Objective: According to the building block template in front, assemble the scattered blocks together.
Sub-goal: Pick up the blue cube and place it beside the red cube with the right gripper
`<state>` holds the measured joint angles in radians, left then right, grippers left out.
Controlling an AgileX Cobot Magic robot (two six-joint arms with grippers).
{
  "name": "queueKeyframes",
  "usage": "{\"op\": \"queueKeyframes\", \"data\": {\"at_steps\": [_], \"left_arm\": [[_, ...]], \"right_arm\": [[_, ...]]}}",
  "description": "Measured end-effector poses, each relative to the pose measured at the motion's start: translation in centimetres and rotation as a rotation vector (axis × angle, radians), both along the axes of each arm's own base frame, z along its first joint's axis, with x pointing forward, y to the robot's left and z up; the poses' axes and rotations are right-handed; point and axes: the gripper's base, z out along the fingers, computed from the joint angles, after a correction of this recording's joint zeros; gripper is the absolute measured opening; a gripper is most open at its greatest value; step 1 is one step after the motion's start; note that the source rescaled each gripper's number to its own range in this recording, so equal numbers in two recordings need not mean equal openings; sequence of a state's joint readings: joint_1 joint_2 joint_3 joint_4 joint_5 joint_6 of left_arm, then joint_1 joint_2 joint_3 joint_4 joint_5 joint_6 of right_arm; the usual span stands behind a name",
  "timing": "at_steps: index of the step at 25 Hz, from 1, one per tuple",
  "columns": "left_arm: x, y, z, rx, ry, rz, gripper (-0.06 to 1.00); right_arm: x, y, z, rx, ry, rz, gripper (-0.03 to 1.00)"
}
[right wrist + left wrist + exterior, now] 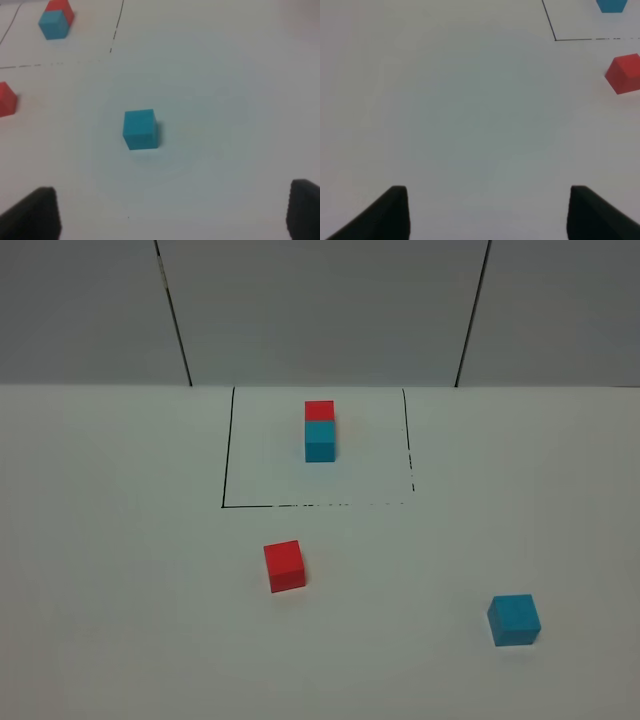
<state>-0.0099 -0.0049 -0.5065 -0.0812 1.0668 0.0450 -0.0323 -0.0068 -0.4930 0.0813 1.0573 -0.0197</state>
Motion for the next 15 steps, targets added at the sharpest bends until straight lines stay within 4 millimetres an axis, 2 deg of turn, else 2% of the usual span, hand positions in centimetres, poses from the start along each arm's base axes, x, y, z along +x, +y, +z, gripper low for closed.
{"op": "queueKeyframes", "data": {"at_steps": [12, 15], "left_arm": [[0.0, 0.0, 0.0, 0.0, 0.0, 0.0, 0.41], [0.0, 0.0, 0.0, 0.0, 0.0, 0.0, 0.41]], "right_arm": [[0.0, 0.0, 0.0, 0.0, 0.0, 0.0, 0.8], [0.17, 0.03, 0.1, 0.008, 0.003, 0.0, 0.85]]}}
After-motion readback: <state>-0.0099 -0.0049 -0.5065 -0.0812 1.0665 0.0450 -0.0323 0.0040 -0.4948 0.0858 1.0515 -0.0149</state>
